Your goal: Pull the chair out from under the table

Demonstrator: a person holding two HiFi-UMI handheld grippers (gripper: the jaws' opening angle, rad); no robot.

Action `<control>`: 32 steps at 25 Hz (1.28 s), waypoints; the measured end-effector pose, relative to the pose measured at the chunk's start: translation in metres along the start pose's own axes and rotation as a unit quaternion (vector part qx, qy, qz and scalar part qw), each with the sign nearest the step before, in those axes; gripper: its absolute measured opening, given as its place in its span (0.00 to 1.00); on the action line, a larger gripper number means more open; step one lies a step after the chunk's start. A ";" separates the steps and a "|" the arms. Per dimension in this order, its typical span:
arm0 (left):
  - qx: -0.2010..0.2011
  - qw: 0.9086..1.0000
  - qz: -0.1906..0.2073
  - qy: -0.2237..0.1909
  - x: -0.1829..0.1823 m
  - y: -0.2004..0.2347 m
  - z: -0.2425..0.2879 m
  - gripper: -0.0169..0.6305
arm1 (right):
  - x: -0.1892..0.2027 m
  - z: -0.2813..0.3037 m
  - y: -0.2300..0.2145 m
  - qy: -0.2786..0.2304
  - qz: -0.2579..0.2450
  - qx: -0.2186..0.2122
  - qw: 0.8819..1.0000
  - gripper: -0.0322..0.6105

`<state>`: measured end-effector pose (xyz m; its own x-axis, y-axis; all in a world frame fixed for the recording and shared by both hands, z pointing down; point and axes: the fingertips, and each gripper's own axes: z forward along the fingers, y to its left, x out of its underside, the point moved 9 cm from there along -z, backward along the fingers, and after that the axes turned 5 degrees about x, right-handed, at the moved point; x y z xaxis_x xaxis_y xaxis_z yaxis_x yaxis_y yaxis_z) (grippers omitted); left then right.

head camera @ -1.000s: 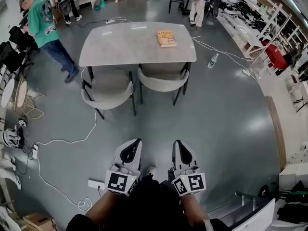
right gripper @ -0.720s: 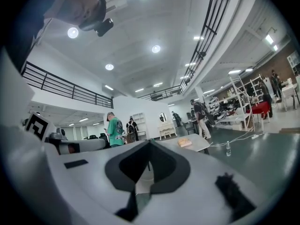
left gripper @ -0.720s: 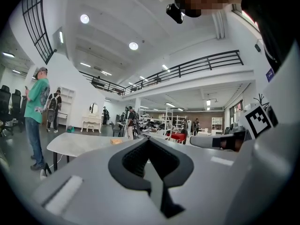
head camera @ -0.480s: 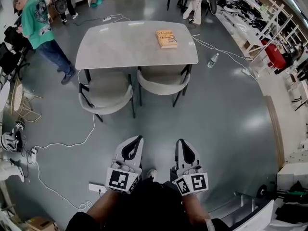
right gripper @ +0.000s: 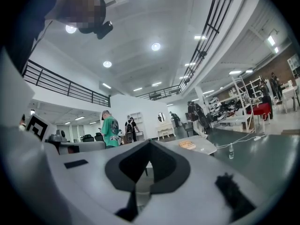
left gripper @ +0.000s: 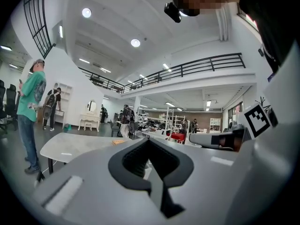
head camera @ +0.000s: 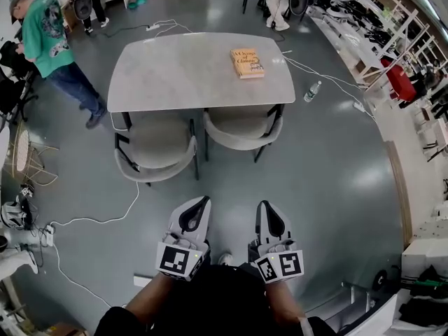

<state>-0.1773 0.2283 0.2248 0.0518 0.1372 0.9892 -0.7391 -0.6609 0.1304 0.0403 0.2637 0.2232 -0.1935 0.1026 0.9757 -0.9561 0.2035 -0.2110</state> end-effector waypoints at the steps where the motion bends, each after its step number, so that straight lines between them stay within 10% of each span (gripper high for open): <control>1: 0.001 1.000 0.000 0.001 -0.002 0.009 0.004 0.04 | -0.001 0.009 0.002 0.000 0.000 0.002 1.000 0.07; 17: 0.046 0.999 -0.012 0.007 -0.018 0.115 0.051 0.04 | -0.011 0.111 0.040 -0.009 -0.007 0.033 0.999 0.07; 32: 0.054 0.998 -0.014 0.006 -0.010 0.131 0.078 0.04 | -0.011 0.143 0.024 -0.021 -0.008 0.034 0.999 0.07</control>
<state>-0.2223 0.0833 0.2368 0.0624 0.1653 0.9843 -0.6612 -0.7319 0.1648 -0.0125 0.1286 0.2160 -0.1866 0.0587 0.9807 -0.9715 0.1375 -0.1931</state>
